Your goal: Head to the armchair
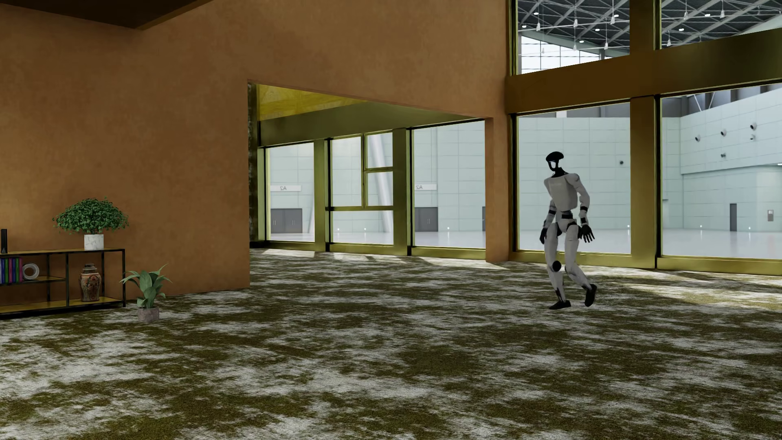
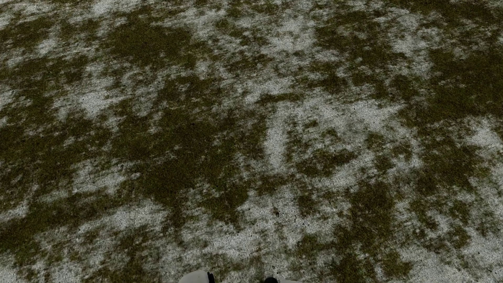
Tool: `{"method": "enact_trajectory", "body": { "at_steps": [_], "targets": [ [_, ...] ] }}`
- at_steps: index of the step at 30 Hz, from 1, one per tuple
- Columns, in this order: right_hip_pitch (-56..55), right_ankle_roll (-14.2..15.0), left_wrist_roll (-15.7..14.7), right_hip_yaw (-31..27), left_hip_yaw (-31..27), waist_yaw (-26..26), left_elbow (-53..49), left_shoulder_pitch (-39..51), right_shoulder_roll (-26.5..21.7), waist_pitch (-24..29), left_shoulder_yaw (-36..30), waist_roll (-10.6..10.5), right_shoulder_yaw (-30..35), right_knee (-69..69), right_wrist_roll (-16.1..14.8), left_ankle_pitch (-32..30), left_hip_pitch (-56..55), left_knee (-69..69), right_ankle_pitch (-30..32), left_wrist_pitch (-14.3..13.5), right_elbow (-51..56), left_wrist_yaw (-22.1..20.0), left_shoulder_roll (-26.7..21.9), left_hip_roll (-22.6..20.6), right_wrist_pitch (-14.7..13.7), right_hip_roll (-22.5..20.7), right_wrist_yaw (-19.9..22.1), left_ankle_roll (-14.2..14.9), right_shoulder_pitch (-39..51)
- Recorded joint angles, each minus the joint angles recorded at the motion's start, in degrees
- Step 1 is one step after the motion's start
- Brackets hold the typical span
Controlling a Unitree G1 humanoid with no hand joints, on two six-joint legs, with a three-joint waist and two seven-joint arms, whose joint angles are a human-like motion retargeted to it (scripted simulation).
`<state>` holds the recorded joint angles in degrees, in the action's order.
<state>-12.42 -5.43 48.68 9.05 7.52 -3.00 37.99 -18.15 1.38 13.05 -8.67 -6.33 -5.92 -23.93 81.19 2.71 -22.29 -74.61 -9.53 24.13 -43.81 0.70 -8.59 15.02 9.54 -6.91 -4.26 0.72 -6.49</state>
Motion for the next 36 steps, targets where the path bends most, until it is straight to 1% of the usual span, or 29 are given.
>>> {"method": "enact_trajectory", "body": {
  "at_steps": [1, 3, 4, 6, 7, 8, 9, 10, 11, 12, 13, 15, 16, 17, 18, 20, 21, 22, 23, 24, 25, 26, 27, 29, 31, 32, 33, 35, 36],
  "targets": [
    [4.05, 0.26, -1.26, -1.36, 1.2, 1.1, 1.1, -3.09, 1.71, -0.39, 2.71, 0.42, 2.58, 2.02, -2.17, 0.25, -4.25, 3.38, -0.86, -0.68, 2.28, -0.94, 0.58, 0.51, -1.47, -0.43, 2.38, -0.03, 2.64],
    [10.66, 0.84, -3.72, -3.68, 5.33, 3.38, 0.71, -9.03, 2.5, -0.95, 7.68, 0.88, 10.09, 4.27, -6.59, 0.04, -9.08, 19.0, -4.09, -3.37, 8.12, -1.94, 1.12, 1.29, -5.24, -0.93, 5.91, -1.31, 7.73],
    [13.92, 1.23, -3.64, -4.7, 7.0, 4.35, 0.33, -11.38, 1.46, -1.11, 9.38, 0.94, 14.25, 5.23, -8.05, -0.75, -9.79, 31.18, -5.67, -4.41, 11.4, -1.74, 1.4, 0.05, -6.81, -1.0, 6.66, -0.21, 10.32],
    [20.93, 2.45, -3.31, -6.31, 6.36, 5.68, 0.03, -14.43, -2.35, -1.48, 12.66, 1.13, 21.25, 7.33, -10.38, -1.79, -7.44, 59.76, -6.82, -5.16, 17.56, -0.88, 3.29, -6.11, -9.74, -0.41, 6.07, 1.32, 15.13],
    [23.95, 2.86, -2.76, -6.13, 7.11, 5.89, 0.22, -15.1, -4.28, -1.61, 13.23, 1.4, 23.17, 6.67, -12.13, -3.44, -6.83, 65.03, -6.61, -5.52, 19.84, 0.56, 3.88, -8.13, -10.47, 0.07, 5.41, 2.73, 16.67],
    [26.6, 3.68, -1.4, -5.74, 5.12, 6.14, 1.0, -14.86, -6.24, -1.66, 12.67, 1.9, 23.92, 4.67, -14.26, -7.57, -6.83, 61.94, -5.17, -6.11, 21.27, 2.51, 3.91, -10.55, -10.22, 1.15, 3.98, -2.62, 17.29],
    [28.87, 4.35, 0.18, -4.86, 4.17, 6.34, 1.66, -13.89, -8.11, -1.6, 12.02, 2.54, 23.71, 1.16, -16.29, -9.58, -6.77, 54.69, -1.97, -6.83, 22.32, 4.06, 3.91, -11.9, -9.2, 2.4, 2.65, -6.25, 16.94],
    [28.41, 5.46, 1.68, -4.54, 4.49, 6.53, 1.92, -12.69, -9.52, -1.28, 11.93, 3.44, 22.88, -6.37, -17.41, -5.85, -7.25, 46.93, 3.61, -7.03, 22.74, 4.8, 4.5, -12.58, -7.4, 4.02, 2.04, -7.35, 15.76],
    [25.02, 7.97, 2.04, -4.72, 5.1, 6.64, 1.21, -11.75, -9.66, -0.99, 13.13, 4.44, 21.69, -18.58, -18.03, -0.02, -6.49, 40.48, 9.93, -6.57, 21.78, 3.72, 5.95, -12.63, -5.14, 5.7, 2.54, -7.37, 14.33],
    [19.59, 11.87, 1.97, -5.51, 6.17, 6.54, 0.11, -10.91, -9.01, -0.88, 14.05, 5.41, 20.07, -31.92, -18.44, 4.67, -3.98, 37.55, 17.75, -6.23, 19.27, 2.06, 7.89, -12.7, -2.12, 7.82, 3.18, -6.9, 13.07],
    [13.68, 11.51, 1.02, -6.99, 6.89, 6.15, -1.2, -9.54, -7.87, -0.88, 14.72, 6.34, 17.6, -42.21, -19.02, 7.75, -0.16, 37.6, 18.93, -6.5, 16.36, 0.28, 9.56, -13.18, 0.9, 8.68, 3.89, -6.43, 11.33],
    [1.06, 8.14, 0.23, -6.53, 6.6, 4.67, -3.04, -5.1, -5.43, -1.05, 13.02, 7.39, 10.73, -52.55, -20.97, 10.93, 8.61, 42.16, 13.15, -7.89, 12.02, -1.46, 10.03, -14.46, 6.73, 10.67, 4.64, -5.4, 5.34],
    [-5.05, 8.54, 0.72, -5.01, 5.85, 3.64, -4.66, -3.02, -4.38, -1.18, 10.99, 7.57, 7.21, -52.89, -22.38, 12.02, 12.67, 44.91, 12.83, -8.31, 10.1, -1.25, 9.63, -15.21, 8.48, 13.06, 5.69, -4.9, 1.71],
    [-10.42, 8.12, 1.39, -3.5, 4.85, 2.51, -6.8, -0.81, -4.11, -1.29, 8.66, 7.65, 3.97, -50.03, -24.04, 13.07, 16.58, 47.64, 12.61, -8.71, 8.33, -1.03, 8.79, -15.76, 8.91, 15.06, 5.82, -4.38, -1.87],
    [-15.14, 7.47, 1.59, -2.54, 3.86, 1.38, -8.46, 1.99, -4.92, -1.36, 6.59, 7.65, 1.28, -44.56, -25.44, 14.51, 20.02, 49.6, 11.75, -10.0, 7.31, -1.27, 7.48, -16.12, 9.25, 16.1, 4.37, -3.81, -5.3],
    [-20.18, 7.02, 1.41, -0.13, 2.22, -0.65, -14.65, 5.2, -7.6, -1.23, 2.73, 7.76, -1.82, -24.72, -24.81, 17.77, 26.54, 52.14, 11.17, -12.7, 3.26, -2.96, 4.54, -16.31, 9.97, 17.36, 0.83, -2.56, -11.14],
    [-19.9, 8.09, 0.65, 0.25, 1.46, -1.5, -18.31, 6.17, -8.64, -1.11, 1.72, 7.81, -2.77, -9.09, -23.28, 18.82, 29.8, 53.86, 11.65, -13.19, 1.01, -3.86, 3.04, -16.09, 10.46, 16.38, -0.87, -1.91, -13.39],
    [-17.97, 8.87, -0.07, -1.8, 0.48, -2.31, -21.39, 6.92, -9.24, -1.06, 0.87, 7.7, -3.33, 8.23, -20.88, 18.98, 33.1, 55.98, 11.64, -13.23, -1.15, -3.85, 1.49, -15.61, 11.88, 14.47, -2.78, -1.3, -15.56],
    [-17.42, 7.58, -0.78, -4.8, -0.53, -2.94, -23.42, 7.68, -9.59, -1.0, 0.44, 7.43, -3.51, 17.14, -18.12, 18.75, 36.23, 56.16, 8.82, -12.96, -2.76, -3.7, 0.25, -15.07, 12.46, 13.1, -4.84, -0.87, -17.72],
    [-17.37, 11.66, -0.71, -3.64, -0.88, -3.13, -24.14, 8.05, -9.75, -0.91, 0.45, 7.19, -3.51, 16.63, -15.31, 18.6, 38.27, 53.57, 8.86, -12.28, -3.8, -3.22, -0.89, -14.33, 12.63, 12.73, -6.9, -0.56, -19.67],
    [-17.26, 10.7, -0.6, -3.19, -0.82, -3.31, -24.03, 7.89, -9.39, -0.75, 1.34, 6.74, -3.16, 12.44, -12.7, 16.25, 39.93, 50.5, 14.54, -11.03, -4.43, -2.61, -1.79, -12.91, 11.88, 11.91, -8.86, -1.13, -20.76],
    [-16.98, 9.71, 0.16, -3.19, -0.33, -3.57, -22.88, 7.37, -8.93, -0.47, 2.23, 6.09, -2.87, 7.31, -10.36, 11.07, 40.56, 44.87, 22.48, -9.78, -4.77, -2.58, -2.23, -11.33, 10.74, 11.05, -10.16, -2.98, -21.19],
    [-17.44, 5.34, 1.45, -2.41, 1.22, -3.67, -20.45, 6.92, -7.96, -0.02, 3.17, 5.23, -2.8, -0.27, -8.57, 5.06, 38.69, 34.85, 20.63, -8.34, -4.8, -3.38, -2.16, -8.64, 10.01, 10.29, -10.73, -4.65, -20.67],
    [-14.04, 3.89, 2.03, -0.22, 5.05, -3.16, -12.7, 6.37, -5.86, 0.78, 5.31, 2.88, -0.81, -8.35, -4.72, -6.48, 29.76, 11.74, 10.99, -5.94, -4.86, -3.34, -0.05, 1.12, 7.76, 8.03, -10.47, -2.8, -16.34],
    [-5.88, 4.07, 0.41, 0.6, 3.97, -1.78, -5.77, 5.17, -4.44, 0.91, 6.36, 0.99, 2.04, -4.99, -0.68, -0.19, 17.29, -0.24, 6.44, -5.65, -4.43, 1.36, 2.19, 3.04, 5.5, 5.5, -7.89, -5.01, -7.62],
    [-1.66, 4.33, 1.1, 0.4, 4.6, -0.85, -3.86, 3.67, -3.15, 0.57, 5.37, 0.59, 2.18, -1.95, -0.41, -0.49, 11.43, -1.5, 5.21, -6.84, -3.51, 4.01, 2.78, 3.31, 4.99, 4.59, -5.25, -2.89, -3.15],
    [2.48, 4.56, 2.46, 0.17, 5.07, 0.25, -3.93, 1.35, -1.42, 0.06, 4.69, 0.46, 1.54, 1.29, -2.12, -0.6, 5.79, -0.13, 4.25, -8.88, -1.97, 7.2, 2.57, 2.79, 4.33, 3.78, -2.66, -2.84, 1.46],
    [9.71, 5.06, 3.53, -0.15, 6.17, 2.57, -5.98, -3.09, 0.96, -1.03, 7.39, 0.58, 1.32, 5.85, -9.29, 0.48, -3.28, 10.07, 1.54, -12.64, 2.39, 11.12, 2.56, 1.39, 1.33, 2.76, 1.42, -2.21, 9.93],
    [12.88, 5.49, 2.9, -0.43, 7.5, 3.59, -7.05, -5.05, 0.9, -1.49, 10.13, 0.6, 2.65, 6.92, -13.18, 0.86, -5.82, 19.15, -0.49, -13.52, 4.51, 10.75, 3.3, 1.08, -0.58, 2.38, 2.66, -2.41, 14.15]
  ]
}}
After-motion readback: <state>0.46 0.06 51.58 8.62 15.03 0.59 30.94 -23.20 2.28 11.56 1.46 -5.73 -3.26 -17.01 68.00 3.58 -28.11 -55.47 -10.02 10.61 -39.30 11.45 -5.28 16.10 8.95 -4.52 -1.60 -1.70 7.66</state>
